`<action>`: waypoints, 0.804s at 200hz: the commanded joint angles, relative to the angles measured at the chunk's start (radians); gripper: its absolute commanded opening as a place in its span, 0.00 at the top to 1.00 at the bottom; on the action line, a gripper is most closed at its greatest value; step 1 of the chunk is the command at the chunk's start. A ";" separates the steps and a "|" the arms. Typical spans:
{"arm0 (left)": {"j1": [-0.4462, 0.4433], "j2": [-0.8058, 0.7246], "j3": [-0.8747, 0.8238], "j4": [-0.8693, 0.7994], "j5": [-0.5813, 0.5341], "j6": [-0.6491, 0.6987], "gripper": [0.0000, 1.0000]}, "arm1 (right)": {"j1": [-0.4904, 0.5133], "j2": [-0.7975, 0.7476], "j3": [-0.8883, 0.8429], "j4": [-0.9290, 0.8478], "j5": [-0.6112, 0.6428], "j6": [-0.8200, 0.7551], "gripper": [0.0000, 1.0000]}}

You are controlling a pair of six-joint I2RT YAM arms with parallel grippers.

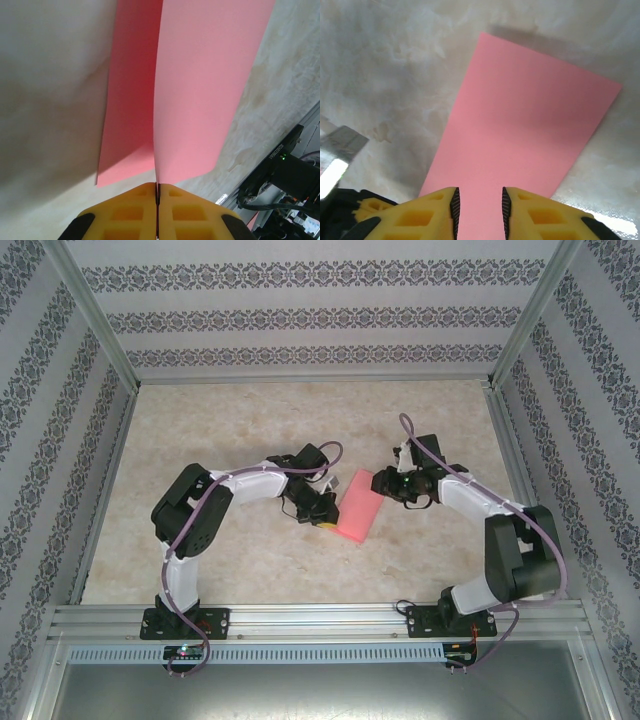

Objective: Fold a paper plane with a square sheet of paper (pick it up from the middle)

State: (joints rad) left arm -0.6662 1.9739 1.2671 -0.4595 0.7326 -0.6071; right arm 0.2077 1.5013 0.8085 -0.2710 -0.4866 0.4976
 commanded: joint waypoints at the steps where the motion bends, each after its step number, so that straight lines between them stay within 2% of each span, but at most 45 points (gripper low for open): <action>1: -0.018 0.008 0.033 -0.003 0.011 0.003 0.91 | 0.011 0.054 -0.016 0.019 0.000 -0.005 0.75; 40: -0.018 0.008 0.041 -0.009 0.014 0.005 0.90 | 0.013 0.114 -0.003 0.025 0.019 -0.024 0.80; 109: -0.024 0.041 0.100 -0.029 0.026 0.010 0.90 | 0.019 0.209 0.026 -0.003 0.055 -0.065 0.84; 161: -0.033 0.087 0.165 -0.056 0.042 0.020 0.90 | 0.028 0.221 0.021 0.009 0.063 -0.076 0.86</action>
State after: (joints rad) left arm -0.6773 2.0289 1.3895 -0.4698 0.7521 -0.6064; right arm 0.2207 1.6939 0.8253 -0.2462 -0.4606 0.4545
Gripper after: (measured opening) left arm 0.105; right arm 0.143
